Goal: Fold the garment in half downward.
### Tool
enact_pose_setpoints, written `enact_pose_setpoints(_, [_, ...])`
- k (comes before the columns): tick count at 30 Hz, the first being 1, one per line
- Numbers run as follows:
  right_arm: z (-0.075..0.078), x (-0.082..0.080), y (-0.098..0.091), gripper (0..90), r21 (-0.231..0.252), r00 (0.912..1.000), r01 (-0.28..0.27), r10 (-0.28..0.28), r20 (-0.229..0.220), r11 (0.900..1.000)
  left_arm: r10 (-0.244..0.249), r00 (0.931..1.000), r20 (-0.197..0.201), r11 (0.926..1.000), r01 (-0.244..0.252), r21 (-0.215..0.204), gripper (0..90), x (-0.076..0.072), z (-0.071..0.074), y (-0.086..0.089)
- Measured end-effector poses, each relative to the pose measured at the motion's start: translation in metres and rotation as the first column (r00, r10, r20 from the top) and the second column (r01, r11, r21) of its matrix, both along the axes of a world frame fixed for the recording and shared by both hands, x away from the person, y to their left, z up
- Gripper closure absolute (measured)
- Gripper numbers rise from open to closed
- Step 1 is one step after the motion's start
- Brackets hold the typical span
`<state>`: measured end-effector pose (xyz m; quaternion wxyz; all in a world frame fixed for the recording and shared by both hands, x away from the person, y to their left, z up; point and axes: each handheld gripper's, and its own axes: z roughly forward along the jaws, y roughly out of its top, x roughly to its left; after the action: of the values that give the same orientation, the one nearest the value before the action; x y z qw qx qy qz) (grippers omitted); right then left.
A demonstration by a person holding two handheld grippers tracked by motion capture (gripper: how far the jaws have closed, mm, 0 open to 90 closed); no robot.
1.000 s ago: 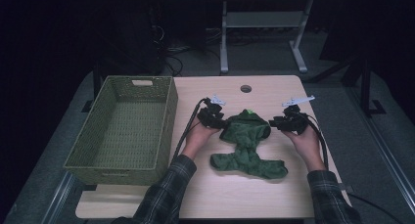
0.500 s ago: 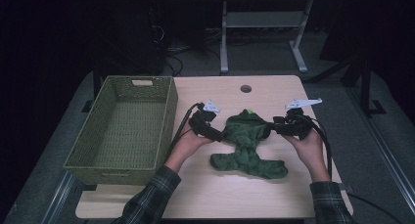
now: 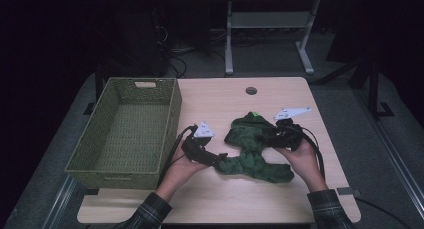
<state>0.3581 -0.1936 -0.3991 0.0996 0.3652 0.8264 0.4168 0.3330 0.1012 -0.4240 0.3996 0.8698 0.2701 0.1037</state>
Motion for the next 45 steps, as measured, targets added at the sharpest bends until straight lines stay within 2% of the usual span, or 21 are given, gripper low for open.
enact_pose_setpoints(4, [-0.002, -0.006, 0.014, 58.6, -0.004, 0.9992, -0.037, 0.037, -0.013, 0.9993, -0.02, 0.9998, 0.002, 0.9996, 0.02, 0.02, 12.6, -0.018, -0.008, 0.004])
enact_pose_setpoints(9, [-0.001, -0.012, 0.03, 61.5, 0.003, 0.9969, -0.077, 0.077, -0.013, 0.997, -0.019, 0.9998, -0.002, 0.9985, 0.019, 0.051, 12.6, -0.039, -0.02, 0.01])
enact_pose_setpoints(14, [-0.001, -0.02, 0.046, 64.5, 0.009, 0.9941, -0.108, 0.109, -0.007, 0.9941, -0.019, 0.9995, -0.024, 0.997, 0.021, 0.075, 12.5, -0.053, -0.032, 0.015])
enact_pose_setpoints(17, [-0.005, -0.025, 0.057, 66.5, 0.01, 0.9911, -0.132, 0.132, -0.019, 0.9912, -0.025, 0.9996, -0.016, 0.9931, 0.026, 0.114, 12.5, -0.06, -0.037, 0.015])
enact_pose_setpoints(22, [-0.01, -0.032, 0.077, 69.5, -0.002, 0.9808, -0.194, 0.194, -0.022, 0.981, -0.027, 0.9992, -0.029, 0.9946, 0.03, 0.1, 12.5, -0.062, -0.043, 0.018])
enact_pose_setpoints(24, [-0.012, -0.037, 0.084, 69.9, 0.003, 0.9764, -0.214, 0.214, -0.025, 0.9767, -0.031, 0.9984, -0.047, 0.9941, 0.036, 0.102, 12.5, -0.061, -0.047, 0.019])
enact_pose_setpoints(25, [-0.013, -0.039, 0.087, 69.9, 0.007, 0.9748, -0.221, 0.221, -0.032, 0.9753, -0.039, 0.9989, -0.028, 0.9935, 0.041, 0.106, 12.6, -0.062, -0.049, 0.019])
enact_pose_setpoints(27, [-0.015, -0.043, 0.094, 71.0, -0.005, 0.971, -0.237, 0.237, -0.031, 0.9714, -0.046, 0.9988, -0.02, 0.994, 0.047, 0.099, 12.4, -0.063, -0.05, 0.019])
enact_pose_setpoints(30, [-0.023, -0.047, 0.105, 71.6, -0.026, 0.9633, -0.266, 0.265, -0.043, 0.9635, -0.063, 0.998, 0.004, 0.9964, 0.063, 0.057, 12.4, -0.065, -0.054, 0.024])
enact_pose_setpoints(34, [-0.032, -0.049, 0.118, 71.7, -0.054, 0.9562, -0.29, 0.286, -0.062, 0.9556, -0.083, 0.9966, 0.003, 0.9947, 0.082, 0.062, 12.5, -0.064, -0.054, 0.028])
enact_pose_setpoints(36, [-0.036, -0.048, 0.122, 71.7, -0.091, 0.9557, -0.294, 0.29, -0.049, 0.9516, -0.081, 0.9967, 0.003, 0.9947, 0.081, 0.063, 12.5, -0.064, -0.054, 0.027])
enact_pose_setpoints(39, [-0.043, -0.047, 0.127, 71.9, -0.119, 0.962, -0.272, 0.267, -0.056, 0.9548, -0.083, 0.9966, 0.002, 0.9946, 0.082, 0.063, 12.4, -0.064, -0.053, 0.028])
enact_pose_setpoints(40, [-0.046, -0.047, 0.129, 72.1, -0.115, 0.963, -0.267, 0.261, -0.068, 0.9568, -0.084, 0.9965, 0.002, 0.9946, 0.083, 0.062, 12.4, -0.064, -0.053, 0.028])
enact_pose_setpoints(43, [-0.057, -0.046, 0.132, 73.3, -0.168, 0.9629, -0.268, 0.258, -0.079, 0.9486, -0.085, 0.9964, 0.002, 0.9942, 0.085, 0.066, 12.3, -0.064, -0.053, 0.028])
enact_pose_setpoints(44, [-0.06, -0.047, 0.132, 75.0, -0.187, 0.9624, -0.271, 0.263, -0.068, 0.9441, -0.085, 0.9964, 0.002, 0.9942, 0.085, 0.066, 12.3, -0.064, -0.053, 0.028])
enact_pose_setpoints(45, [-0.062, -0.048, 0.133, 77.6, -0.189, 0.9635, -0.268, 0.262, -0.055, 0.9449, -0.085, 0.9964, 0.002, 0.9942, 0.085, 0.066, 12.3, -0.064, -0.053, 0.028])
